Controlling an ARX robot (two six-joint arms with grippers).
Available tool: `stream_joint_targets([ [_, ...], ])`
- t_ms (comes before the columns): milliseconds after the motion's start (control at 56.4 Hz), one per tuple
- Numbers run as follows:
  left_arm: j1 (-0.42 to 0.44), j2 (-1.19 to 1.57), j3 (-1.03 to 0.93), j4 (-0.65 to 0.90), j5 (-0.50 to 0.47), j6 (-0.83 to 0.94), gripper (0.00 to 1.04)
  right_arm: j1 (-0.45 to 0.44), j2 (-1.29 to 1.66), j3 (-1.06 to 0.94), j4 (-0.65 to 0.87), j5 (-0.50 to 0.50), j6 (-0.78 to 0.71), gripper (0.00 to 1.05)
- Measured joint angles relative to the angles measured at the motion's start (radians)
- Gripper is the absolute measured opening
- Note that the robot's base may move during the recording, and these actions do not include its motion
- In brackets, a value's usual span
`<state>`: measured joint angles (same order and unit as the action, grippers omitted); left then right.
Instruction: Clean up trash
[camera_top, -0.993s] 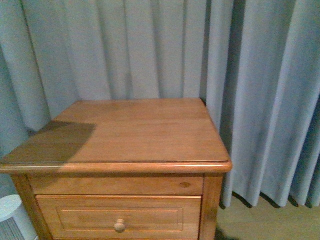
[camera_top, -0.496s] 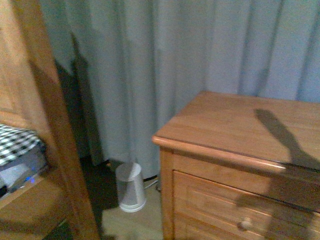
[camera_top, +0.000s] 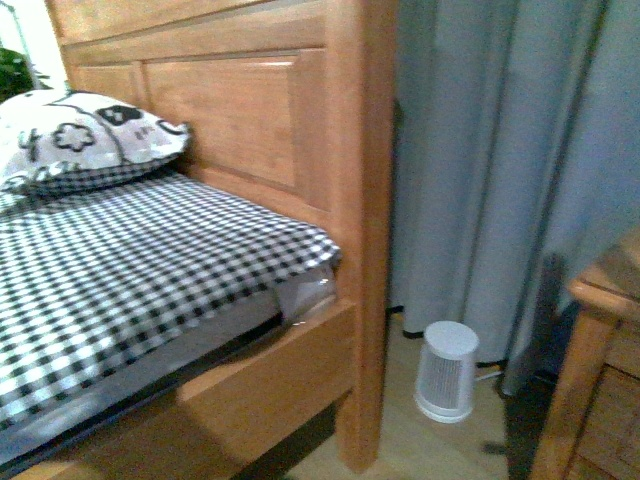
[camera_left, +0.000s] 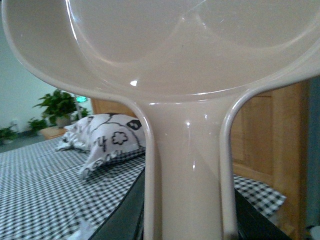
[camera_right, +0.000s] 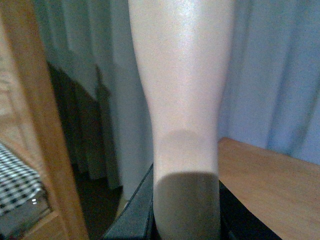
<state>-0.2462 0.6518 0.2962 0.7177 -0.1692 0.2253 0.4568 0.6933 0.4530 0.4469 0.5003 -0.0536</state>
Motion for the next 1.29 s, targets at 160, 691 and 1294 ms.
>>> stream_joint_targets([
  [160,0.0,0.0,0.0,0.0,0.003,0.0,0.24,-0.001,0.0,0.0,0.0,0.001,0.0,0.18],
  [691,0.002,-0.008,0.0,0.0,-0.013,-0.003,0.24,0.003,0.003,0.0,0.0,-0.011,-0.001,0.18],
  [1294,0.287,0.618,0.542,-0.937,0.25,-0.112,0.24,0.002,0.0,0.0,0.0,-0.002,-0.001,0.18],
])
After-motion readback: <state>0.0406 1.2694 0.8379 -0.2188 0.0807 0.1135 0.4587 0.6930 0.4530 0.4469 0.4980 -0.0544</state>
